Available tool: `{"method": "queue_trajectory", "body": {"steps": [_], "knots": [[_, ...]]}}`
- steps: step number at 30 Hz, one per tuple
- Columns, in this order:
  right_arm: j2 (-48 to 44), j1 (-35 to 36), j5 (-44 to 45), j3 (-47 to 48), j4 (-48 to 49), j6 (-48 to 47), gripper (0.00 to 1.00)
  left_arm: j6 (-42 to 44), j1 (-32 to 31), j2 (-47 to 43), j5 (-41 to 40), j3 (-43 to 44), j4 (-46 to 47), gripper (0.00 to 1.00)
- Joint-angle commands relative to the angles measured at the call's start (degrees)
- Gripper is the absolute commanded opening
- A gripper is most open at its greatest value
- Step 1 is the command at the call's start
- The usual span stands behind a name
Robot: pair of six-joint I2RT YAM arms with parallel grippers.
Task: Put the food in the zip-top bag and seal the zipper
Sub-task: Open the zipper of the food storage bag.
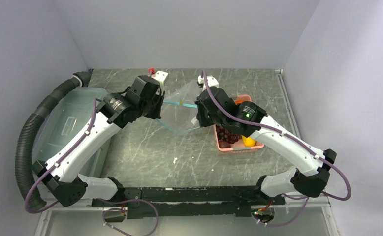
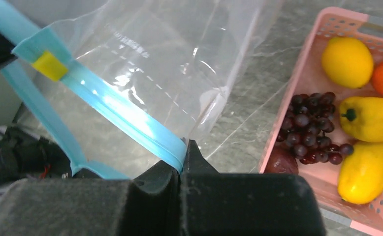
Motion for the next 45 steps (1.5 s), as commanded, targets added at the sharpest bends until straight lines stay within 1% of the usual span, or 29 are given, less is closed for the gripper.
{"method": "queue_trajectory", "body": {"steps": [1,8,11,13,18,27,33,38,45], "knots": [[-1.81,-1.16,16.01,-3.30,-4.37,5.31,0.00,0.80,0.85,-1.19,-5.60,1.59,-2.68,0.00],[-0.12,-3.01,22.85,-4.50,-3.35,7.51,0.00,1.49,0.85,-1.60,-8.91,2.90,-5.70,0.00],[-0.06,-4.34,23.23,-6.11,-1.31,7.39,0.00,1.75,0.82,-2.51,-10.18,3.05,-6.42,0.00],[-0.35,-5.47,20.18,-7.69,1.87,7.07,0.00,1.76,0.87,-2.77,-9.80,3.19,-6.76,0.00],[-0.21,-8.53,8.59,-12.03,12.62,6.83,0.00,2.34,0.83,-2.15,-8.46,4.45,-7.77,0.00],[6.52,-11.93,-6.58,-15.36,24.83,11.12,0.00,4.22,0.85,2.39,-9.80,9.03,-11.38,0.00],[9.96,-13.56,-10.10,-20.76,30.07,13.40,0.00,4.65,0.79,4.42,-12.56,9.25,-11.41,0.00],[11.25,-13.76,-12.16,-25.68,34.93,15.38,0.00,4.43,0.80,6.03,-10.20,7.27,-10.00,0.00],[16.16,-14.47,-14.30,-26.69,37.07,16.43,0.00,3.79,0.84,8.82,-8.16,3.41,-8.29,0.00]]}}
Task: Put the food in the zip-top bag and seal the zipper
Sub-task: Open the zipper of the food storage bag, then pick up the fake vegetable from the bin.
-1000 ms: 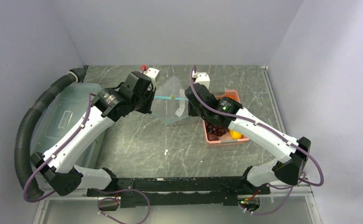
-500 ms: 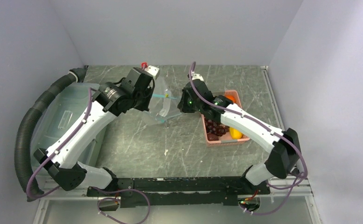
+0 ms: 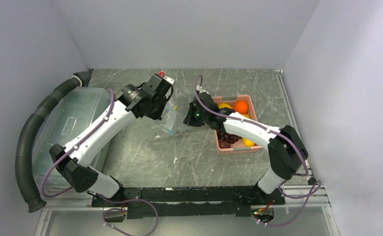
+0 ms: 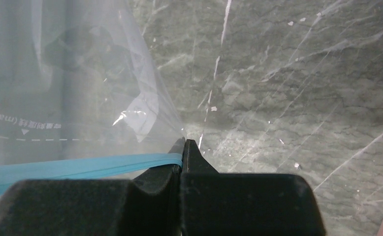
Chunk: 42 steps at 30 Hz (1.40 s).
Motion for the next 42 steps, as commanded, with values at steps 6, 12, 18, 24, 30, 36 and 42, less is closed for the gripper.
{"method": "queue_trajectory", "body": {"steps": [6,12,18,24,30,36,42], "knots": [[4.82,-3.14,2.15,-4.53,-2.44,0.91,0.00,-0.07,1.03,1.01,-2.08,-4.00,1.87,0.00],[2.00,-3.56,7.56,-8.87,-5.78,0.02,0.00,-0.26,1.00,2.04,-0.55,-5.02,3.75,0.00],[-1.43,-3.97,11.41,-13.94,-7.46,0.14,0.00,-0.28,0.96,3.79,0.29,-4.99,5.04,0.00],[-2.46,-4.09,10.06,-14.72,-6.27,0.15,0.00,0.15,0.91,3.40,-2.19,-3.30,4.69,0.00],[-3.60,-4.10,7.55,-12.16,-5.32,-0.32,0.01,0.96,0.87,3.09,-1.72,-0.01,3.23,0.00],[-6.55,-4.09,6.76,-7.99,-7.21,-1.35,0.19,1.42,0.83,4.51,-1.35,-0.73,3.90,0.00],[-10.31,-4.06,6.80,-4.90,-10.22,-2.67,0.35,2.16,0.79,5.82,-1.81,-1.14,5.10,0.00]]}}
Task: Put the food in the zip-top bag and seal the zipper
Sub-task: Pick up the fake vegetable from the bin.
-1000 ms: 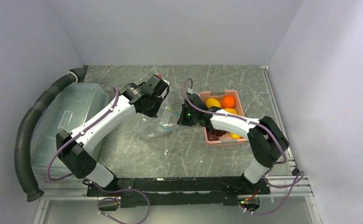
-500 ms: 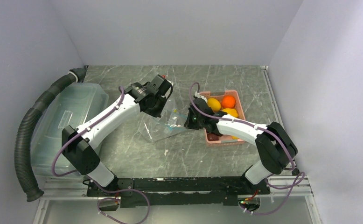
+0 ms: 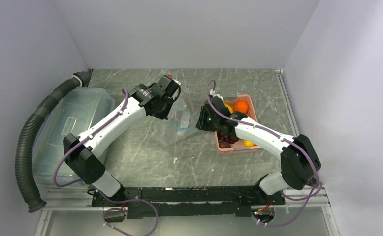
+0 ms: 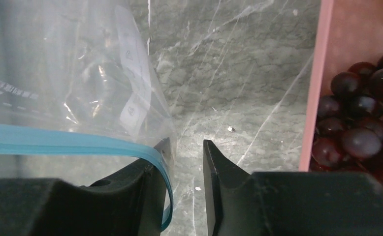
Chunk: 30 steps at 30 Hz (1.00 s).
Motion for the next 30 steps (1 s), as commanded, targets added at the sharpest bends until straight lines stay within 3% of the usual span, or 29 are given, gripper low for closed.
{"method": "queue_trajectory", "body": {"steps": [1,6,22,30], "knots": [[-4.43,-0.63,2.55,3.43,-5.69,-2.13,0.38,2.00,0.66,-0.08,-3.49,1.60,-0.13,0.00],[-8.20,-0.65,1.48,4.31,-6.90,-2.71,0.46,2.17,0.66,0.37,-2.99,1.01,0.23,0.00],[-18.41,-0.62,2.73,9.35,-13.02,-5.09,0.58,2.47,0.66,0.00,-3.95,0.80,0.12,0.00],[-20.79,-0.64,5.45,8.21,-14.58,-6.40,0.59,3.44,0.66,0.87,-12.23,6.42,-5.06,0.00]]}}
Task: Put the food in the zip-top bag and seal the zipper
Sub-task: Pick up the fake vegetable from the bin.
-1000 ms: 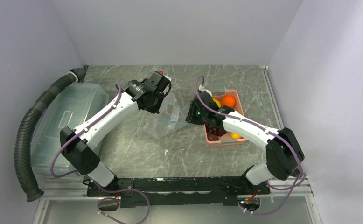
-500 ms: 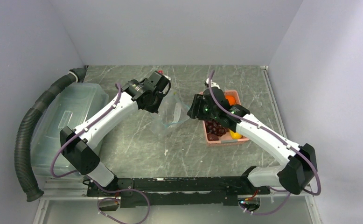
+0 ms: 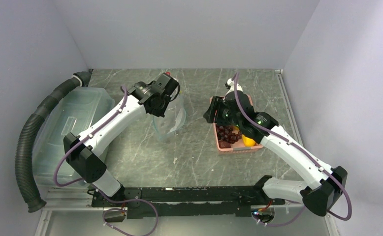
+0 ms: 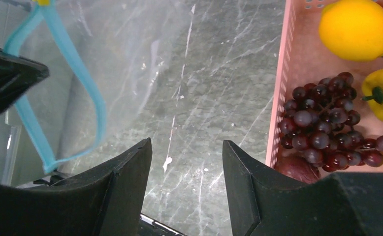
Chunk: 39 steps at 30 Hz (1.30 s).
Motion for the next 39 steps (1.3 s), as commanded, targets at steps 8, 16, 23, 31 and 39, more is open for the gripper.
{"method": "queue_trajectory", "body": {"steps": [8,16,23,31,39], "knots": [[-1.41,-0.24,1.06,-0.83,0.63,-1.92,0.59,3.75,0.32,2.67,-20.84,11.18,-8.29,0.00],[-2.13,-0.24,2.20,-1.51,0.35,-3.12,0.59,2.09,0.31,5.83,-22.63,10.16,-9.37,0.00],[-5.04,-0.24,5.68,-1.84,-2.68,-5.25,0.59,-0.97,0.24,8.18,-12.50,5.25,-5.93,0.00],[-6.25,-0.24,11.77,-1.03,-8.14,-8.06,0.60,-0.45,-0.07,9.47,-6.73,5.73,-3.39,0.00],[-7.09,-0.34,15.40,-1.34,-11.73,-9.04,0.61,0.66,-0.04,9.16,-0.64,5.46,-0.49,0.00]]}}
